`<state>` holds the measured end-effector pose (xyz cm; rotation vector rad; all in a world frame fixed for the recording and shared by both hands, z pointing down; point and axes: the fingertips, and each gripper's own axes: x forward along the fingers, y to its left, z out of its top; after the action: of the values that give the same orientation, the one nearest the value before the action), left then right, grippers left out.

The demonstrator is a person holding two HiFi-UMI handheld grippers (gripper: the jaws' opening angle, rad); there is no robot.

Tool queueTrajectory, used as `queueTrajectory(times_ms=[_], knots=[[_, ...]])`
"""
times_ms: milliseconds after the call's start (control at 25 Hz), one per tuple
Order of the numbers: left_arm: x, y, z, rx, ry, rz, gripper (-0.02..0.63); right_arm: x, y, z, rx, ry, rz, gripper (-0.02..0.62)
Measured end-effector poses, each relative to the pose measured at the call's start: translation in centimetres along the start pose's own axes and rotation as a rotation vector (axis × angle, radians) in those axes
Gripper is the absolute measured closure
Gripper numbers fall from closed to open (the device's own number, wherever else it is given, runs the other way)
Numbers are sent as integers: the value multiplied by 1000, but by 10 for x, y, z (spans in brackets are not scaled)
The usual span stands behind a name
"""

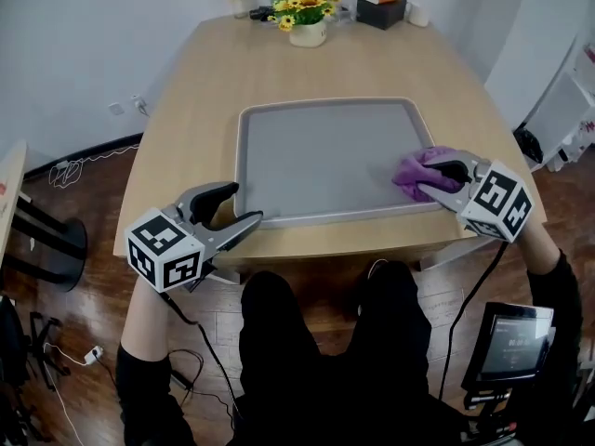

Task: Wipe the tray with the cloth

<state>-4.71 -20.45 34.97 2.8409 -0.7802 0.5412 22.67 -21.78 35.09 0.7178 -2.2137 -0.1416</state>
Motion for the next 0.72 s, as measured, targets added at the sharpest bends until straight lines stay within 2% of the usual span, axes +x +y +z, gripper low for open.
queueTrajectory(times_ms=[80, 240, 400, 440, 560, 640, 720], knots=[[2, 3, -2, -2, 0, 4, 348, -3, 15, 10, -59, -46, 19, 500], [3, -1, 0, 0, -1, 5, 348, 10, 28, 29, -103, -102, 114, 499], [4, -7, 3, -1, 0, -3, 350, 41, 1, 33, -67, -74, 209, 497], [5, -7, 3, -1, 0, -4, 350, 50, -17, 35, -53, -62, 204, 497], [7, -4, 4, -2, -3, -4, 350, 81, -83, 33, -54, -20, 107, 497], [4, 0, 5, -7, -4, 4, 351, 98, -115, 35, -13, 0, 71, 497], [1, 7, 4, -13, -8, 37, 397, 111, -135, 41, 17, 21, 43, 497]])
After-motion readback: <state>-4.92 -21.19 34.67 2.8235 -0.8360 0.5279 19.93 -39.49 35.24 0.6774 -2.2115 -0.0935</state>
